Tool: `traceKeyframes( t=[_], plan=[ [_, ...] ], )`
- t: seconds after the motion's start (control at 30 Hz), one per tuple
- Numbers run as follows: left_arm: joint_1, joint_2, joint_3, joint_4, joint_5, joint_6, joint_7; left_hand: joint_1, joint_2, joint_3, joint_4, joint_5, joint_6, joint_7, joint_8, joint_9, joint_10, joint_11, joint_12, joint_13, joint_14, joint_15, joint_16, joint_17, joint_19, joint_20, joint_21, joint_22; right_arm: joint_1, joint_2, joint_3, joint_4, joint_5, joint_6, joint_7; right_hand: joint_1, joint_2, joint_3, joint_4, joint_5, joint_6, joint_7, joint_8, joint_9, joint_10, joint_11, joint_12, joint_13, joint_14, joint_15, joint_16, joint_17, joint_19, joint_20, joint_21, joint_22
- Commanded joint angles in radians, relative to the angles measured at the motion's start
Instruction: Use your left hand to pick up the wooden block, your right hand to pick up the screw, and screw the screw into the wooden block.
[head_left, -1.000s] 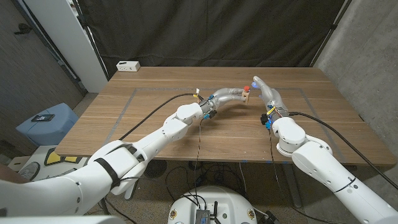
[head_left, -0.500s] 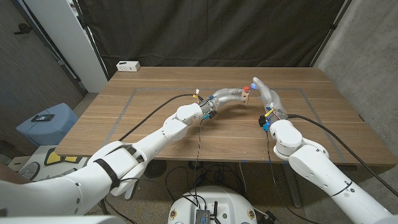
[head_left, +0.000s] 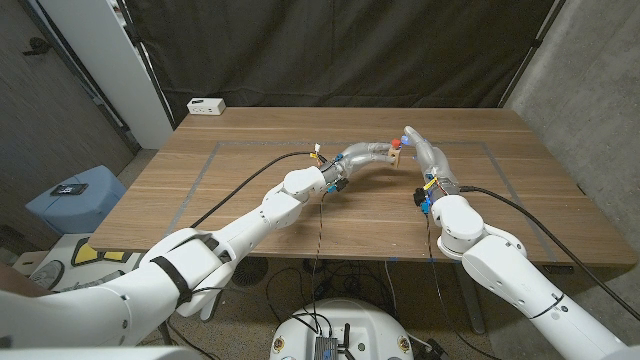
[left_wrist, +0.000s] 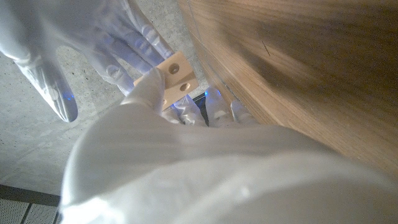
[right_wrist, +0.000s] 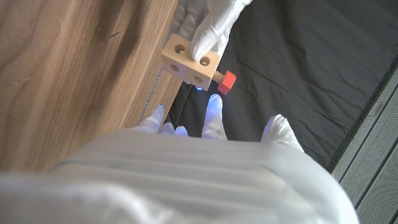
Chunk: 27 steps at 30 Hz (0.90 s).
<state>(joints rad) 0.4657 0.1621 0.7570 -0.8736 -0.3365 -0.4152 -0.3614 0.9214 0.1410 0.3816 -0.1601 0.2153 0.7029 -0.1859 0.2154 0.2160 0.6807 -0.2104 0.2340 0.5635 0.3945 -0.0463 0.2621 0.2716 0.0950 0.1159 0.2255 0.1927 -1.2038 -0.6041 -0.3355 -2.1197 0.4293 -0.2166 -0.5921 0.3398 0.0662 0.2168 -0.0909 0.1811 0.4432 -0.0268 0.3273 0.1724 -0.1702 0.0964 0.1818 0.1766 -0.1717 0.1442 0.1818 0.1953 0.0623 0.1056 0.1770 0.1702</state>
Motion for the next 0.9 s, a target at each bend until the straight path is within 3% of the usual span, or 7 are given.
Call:
traceKeyframes(
  t=[0.03,0.9],
  plan=[
    [0.002,-0.001,0.000,-0.002,-0.001,0.002,0.002,0.001,0.009,0.011,0.007,0.009,0.016,0.005,0.005,0.003,0.010,0.000,0.005,0.004,0.009,-0.068,0.006,0.004,0.004,-0.001,0.005,0.002,-0.002,0.001,-0.006,0.000,-0.002,0.005,0.010,0.000,0.005,0.006,-0.003,0.004,0.008,0.000,-0.004,0.000,-0.010,0.001,0.005,0.004,-0.071,-0.003,0.007,0.002,-0.008,-0.001,0.006,0.001],
    [0.009,0.003,0.001,-0.013,-0.003,0.014,0.005,0.001,0.008,0.012,0.006,0.009,0.016,0.005,0.005,0.003,0.011,0.000,0.006,0.003,0.008,-0.070,0.006,0.004,0.004,0.000,0.005,0.002,0.003,0.000,-0.017,0.003,-0.010,0.010,0.020,-0.005,0.011,0.007,-0.005,0.004,0.008,-0.010,-0.022,0.001,-0.008,0.002,0.007,0.004,-0.074,-0.002,0.009,0.002,-0.014,-0.001,0.007,0.001]
  ],
)
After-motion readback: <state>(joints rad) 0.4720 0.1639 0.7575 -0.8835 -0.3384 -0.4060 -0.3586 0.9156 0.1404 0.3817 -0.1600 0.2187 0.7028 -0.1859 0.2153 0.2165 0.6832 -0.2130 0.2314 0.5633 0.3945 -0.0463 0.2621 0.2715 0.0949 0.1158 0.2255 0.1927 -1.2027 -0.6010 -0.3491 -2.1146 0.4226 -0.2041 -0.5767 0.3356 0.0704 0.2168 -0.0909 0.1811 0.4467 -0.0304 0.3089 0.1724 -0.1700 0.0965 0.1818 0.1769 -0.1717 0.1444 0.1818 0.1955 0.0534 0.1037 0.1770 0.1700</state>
